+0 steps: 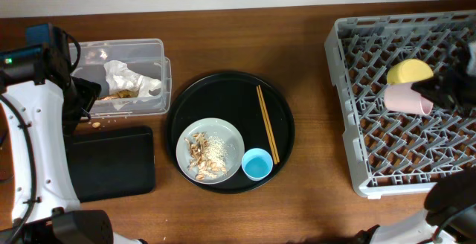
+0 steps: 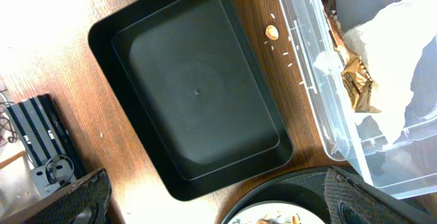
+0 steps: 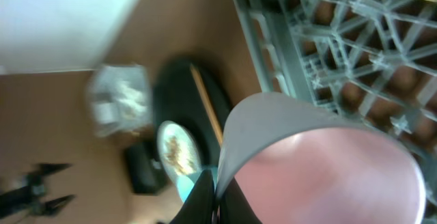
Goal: Sort waste into correct bins and load items into the dishwasher rack
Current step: 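Carry the pink cup to the rack and place it below the bowl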
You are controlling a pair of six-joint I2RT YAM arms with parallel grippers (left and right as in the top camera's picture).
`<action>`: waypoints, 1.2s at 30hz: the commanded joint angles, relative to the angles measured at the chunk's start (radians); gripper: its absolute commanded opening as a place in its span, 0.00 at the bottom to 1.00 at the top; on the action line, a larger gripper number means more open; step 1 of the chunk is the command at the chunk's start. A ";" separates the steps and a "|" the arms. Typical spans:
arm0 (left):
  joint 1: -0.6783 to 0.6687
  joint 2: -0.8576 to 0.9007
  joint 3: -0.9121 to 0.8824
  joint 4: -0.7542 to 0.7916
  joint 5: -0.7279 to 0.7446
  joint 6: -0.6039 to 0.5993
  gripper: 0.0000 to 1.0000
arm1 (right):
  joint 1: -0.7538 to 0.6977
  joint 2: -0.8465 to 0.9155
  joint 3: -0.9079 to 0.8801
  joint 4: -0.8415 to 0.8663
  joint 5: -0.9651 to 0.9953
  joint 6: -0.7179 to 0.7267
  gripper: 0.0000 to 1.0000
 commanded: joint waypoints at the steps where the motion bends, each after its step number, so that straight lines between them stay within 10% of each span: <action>1: 0.007 -0.025 -0.001 -0.001 -0.018 -0.010 0.99 | -0.071 0.041 -0.152 0.098 -0.359 -0.135 0.04; 30: 0.007 -0.025 -0.001 -0.001 -0.018 -0.010 0.99 | -0.217 0.352 -0.322 0.112 -0.190 -0.143 0.04; 36: 0.007 -0.025 -0.001 -0.001 -0.018 -0.010 0.99 | -0.267 0.315 -0.322 0.059 -0.155 -0.151 0.17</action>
